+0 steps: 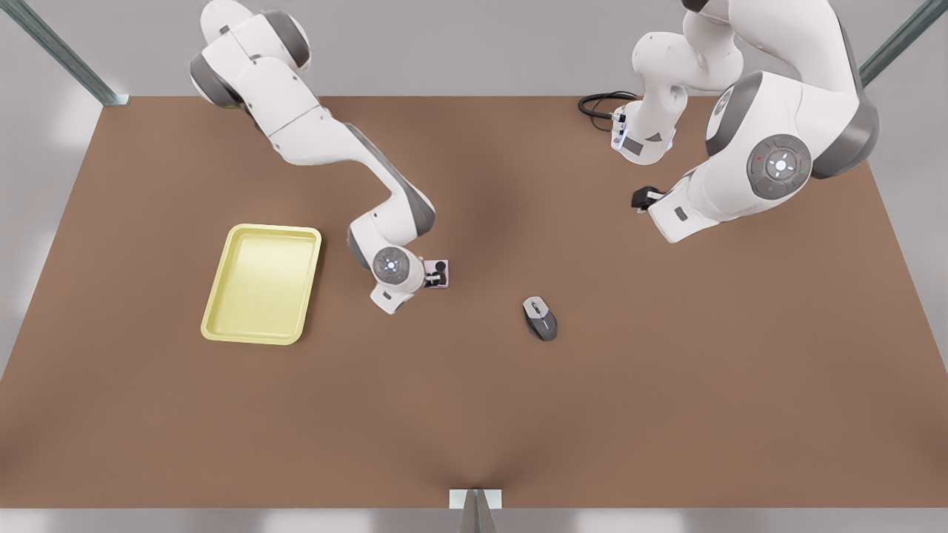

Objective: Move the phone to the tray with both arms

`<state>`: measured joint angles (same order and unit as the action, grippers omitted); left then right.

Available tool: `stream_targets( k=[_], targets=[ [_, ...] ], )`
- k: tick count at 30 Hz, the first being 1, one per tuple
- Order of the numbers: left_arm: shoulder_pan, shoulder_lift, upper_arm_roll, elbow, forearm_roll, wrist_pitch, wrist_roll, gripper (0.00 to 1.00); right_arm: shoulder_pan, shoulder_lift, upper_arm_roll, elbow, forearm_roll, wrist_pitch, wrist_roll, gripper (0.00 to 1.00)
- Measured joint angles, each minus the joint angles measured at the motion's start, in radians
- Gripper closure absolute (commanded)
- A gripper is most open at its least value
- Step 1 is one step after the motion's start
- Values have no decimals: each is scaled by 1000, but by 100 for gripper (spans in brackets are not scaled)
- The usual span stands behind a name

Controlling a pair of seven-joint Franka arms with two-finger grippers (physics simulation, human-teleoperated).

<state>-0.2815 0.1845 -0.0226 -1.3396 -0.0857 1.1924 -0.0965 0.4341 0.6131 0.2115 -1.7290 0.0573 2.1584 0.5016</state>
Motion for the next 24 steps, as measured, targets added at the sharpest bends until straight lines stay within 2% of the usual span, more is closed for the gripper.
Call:
stream_targets(
  k=[8, 24],
  targets=[
    [1, 2, 0, 0, -3, 10, 33, 0, 40, 35, -1, -4, -23, 98, -11, 0],
    [0, -19, 9, 0, 3, 8, 69, 0, 83, 32, -1, -95, -47, 155, -16, 0]
  ],
)
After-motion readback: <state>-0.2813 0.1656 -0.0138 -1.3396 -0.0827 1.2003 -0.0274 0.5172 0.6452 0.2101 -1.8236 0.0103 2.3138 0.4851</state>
